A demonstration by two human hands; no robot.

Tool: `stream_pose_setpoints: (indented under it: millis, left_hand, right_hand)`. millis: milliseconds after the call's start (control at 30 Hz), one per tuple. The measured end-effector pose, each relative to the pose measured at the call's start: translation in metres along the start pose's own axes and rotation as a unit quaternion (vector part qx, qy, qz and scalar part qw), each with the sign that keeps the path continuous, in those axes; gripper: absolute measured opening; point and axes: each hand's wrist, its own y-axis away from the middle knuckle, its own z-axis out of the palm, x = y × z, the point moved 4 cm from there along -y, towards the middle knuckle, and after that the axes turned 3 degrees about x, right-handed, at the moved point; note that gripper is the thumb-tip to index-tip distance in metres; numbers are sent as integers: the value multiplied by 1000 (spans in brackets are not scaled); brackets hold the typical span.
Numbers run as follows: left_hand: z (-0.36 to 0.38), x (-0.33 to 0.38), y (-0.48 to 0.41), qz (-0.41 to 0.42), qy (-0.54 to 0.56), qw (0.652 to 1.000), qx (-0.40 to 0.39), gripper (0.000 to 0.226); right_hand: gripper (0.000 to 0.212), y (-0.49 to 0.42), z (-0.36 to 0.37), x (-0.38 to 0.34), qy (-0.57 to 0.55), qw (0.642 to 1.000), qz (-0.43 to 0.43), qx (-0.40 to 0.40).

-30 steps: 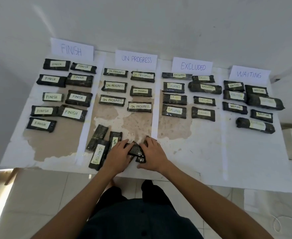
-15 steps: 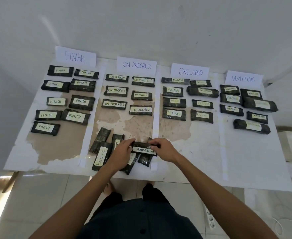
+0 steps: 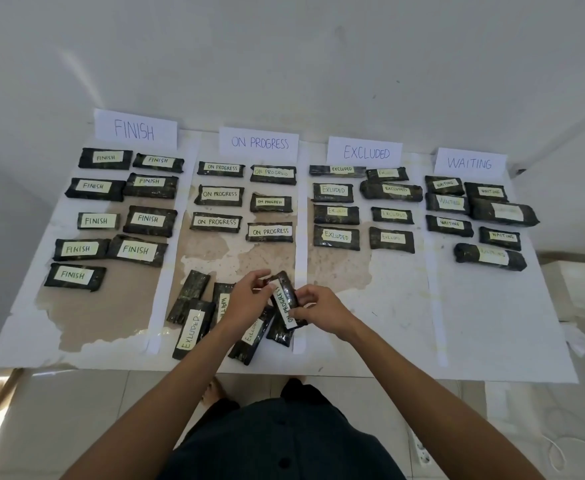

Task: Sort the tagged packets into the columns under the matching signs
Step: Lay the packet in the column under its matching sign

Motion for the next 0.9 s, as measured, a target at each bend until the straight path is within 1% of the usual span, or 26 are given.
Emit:
stream_pose_setpoints:
  millis: [100, 167, 267, 400, 467, 500, 567, 633, 700, 800, 900]
  left_hand:
    - [7, 2, 1, -16, -12, 999, -36, 28]
    - [8, 1, 1, -11, -30, 998, -52, 26]
    - [-1, 2, -1, 25, -89, 994, -59, 29]
    - [-21, 5, -12, 78, -203, 974, -64, 32]
    - [-33, 12, -18, 142, -267, 952, -41, 35]
    - [-38, 16, -20, 183, -302, 935, -33, 42]
    - [-47, 21, -25, 254, -387, 886, -34, 59]
    - [-57, 26, -34, 289, -453, 843, -33, 66]
    - [-68, 30, -45, 307, -489, 816, -21, 62]
    - [-86, 30, -66, 311, -513, 800, -6, 57]
    - [-101, 27, -91, 293, -521, 802, -3, 53]
  right_hand:
    - [31, -4, 3, -5, -66, 998, 8, 24]
    - [35, -7, 7, -13, -73, 997, 0, 18]
    - [38, -11, 9, -28, -69, 997, -16, 14]
    - [27, -25, 12, -44, -61, 998, -17, 28]
    - [21, -33, 18, -49, -67, 997, -11, 30]
    - [20, -36, 22, -51, -84, 996, -2, 33]
    - [18, -43, 30, -57, -128, 991, 18, 39]
    - [17, -51, 40, -65, -161, 986, 32, 43]
    - [18, -60, 50, -73, -172, 983, 38, 51]
    - [32, -72, 61, -84, -116, 990, 43, 68]
    - [37, -85, 64, -89, -79, 992, 49, 80]
